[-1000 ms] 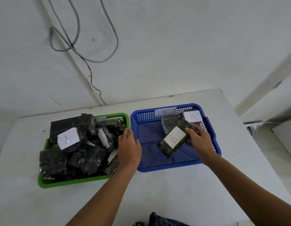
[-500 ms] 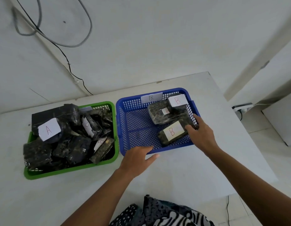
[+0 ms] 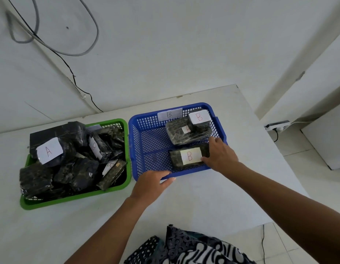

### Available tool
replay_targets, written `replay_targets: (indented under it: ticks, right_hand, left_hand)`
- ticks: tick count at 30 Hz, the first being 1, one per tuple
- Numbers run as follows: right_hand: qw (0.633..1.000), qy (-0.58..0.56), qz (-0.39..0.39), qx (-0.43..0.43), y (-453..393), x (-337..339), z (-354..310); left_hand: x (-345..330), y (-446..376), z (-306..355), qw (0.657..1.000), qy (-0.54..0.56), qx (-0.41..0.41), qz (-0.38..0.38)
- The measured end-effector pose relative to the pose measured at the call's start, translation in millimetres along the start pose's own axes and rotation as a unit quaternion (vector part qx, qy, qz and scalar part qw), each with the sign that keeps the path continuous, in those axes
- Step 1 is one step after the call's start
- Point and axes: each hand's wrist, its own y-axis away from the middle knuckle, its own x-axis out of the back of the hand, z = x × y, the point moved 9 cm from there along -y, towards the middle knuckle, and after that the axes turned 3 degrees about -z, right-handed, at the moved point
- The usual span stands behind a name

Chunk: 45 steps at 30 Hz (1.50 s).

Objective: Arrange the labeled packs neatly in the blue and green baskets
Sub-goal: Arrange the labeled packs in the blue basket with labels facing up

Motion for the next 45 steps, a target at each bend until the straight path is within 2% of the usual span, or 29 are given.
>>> replay_targets:
  ticks: [2, 4, 5, 7, 17, 23, 26, 28, 31, 33, 35, 39, 45]
  right_hand:
    - [0.988, 0.019, 0.055, 0.140, 2.2, 6.9, -26.2]
    - [0.969, -0.016, 0.018, 0.246, 5.9, 0.9, -49.2]
    - [0.965, -0.030, -0.019, 0.261, 5.6, -5.5, -55.6]
    - [0.966, -0.039, -0.063, 0.249, 1.9, -17.1, -60.0]
    - [0.975, 0.000, -0.125, 0.183, -13.1, -12.1, -14.7]
    - [0.975, -0.023, -0.139, 0.174, -13.3, -15.1, -19.0]
    - [0.977, -0.025, -0.098, 0.187, -9.6, -3.8, -24.0]
    - [0.979, -0.016, -0.006, 0.204, -4.0, 12.4, -34.5]
    - [0.957, -0.038, 0.113, 0.263, 9.6, 29.9, -75.4]
    - [0.948, -0.049, 0.130, 0.285, 12.3, 31.8, -114.7]
    - [0.940, -0.055, 0.134, 0.309, 13.1, 30.0, -159.1]
    - [0.918, -0.060, 0.128, 0.370, 15.2, 24.7, -253.3]
    - [0.907, -0.078, 0.076, 0.406, 1.2, 20.1, -371.7]
  left_hand:
    - [0.2, -0.1, -0.2, 1.000, 0.002, 0.000, 0.001]
    - [0.8, -0.3, 0.1, 1.000, 0.000, -0.003, 0.006]
    - [1.3, -0.4, 0.5, 1.000, -0.004, -0.006, 0.008]
    - [1.6, -0.9, -0.2, 1.000, -0.006, -0.009, 0.011]
    - [-1.3, -3.2, -7.4, 1.000, 0.001, -0.007, 0.007]
    - [0.4, -2.3, -10.1, 1.000, 0.007, 0.003, -0.004]
    - [8.1, 0.1, -7.4, 0.999, 0.032, -0.002, -0.020]
    - [30.1, 2.0, -11.1, 0.999, 0.028, -0.009, 0.025]
    - [87.3, 11.9, -21.2, 0.986, -0.028, -0.051, 0.158]
    - [128.5, 23.3, -36.3, 0.966, -0.090, -0.058, 0.237]
    - [164.8, 37.4, -60.9, 0.949, -0.136, -0.022, 0.284]
    - [220.3, 72.1, -111.7, 0.929, -0.193, 0.047, 0.311]
    - [275.4, 93.6, -171.0, 0.928, -0.183, 0.142, 0.291]
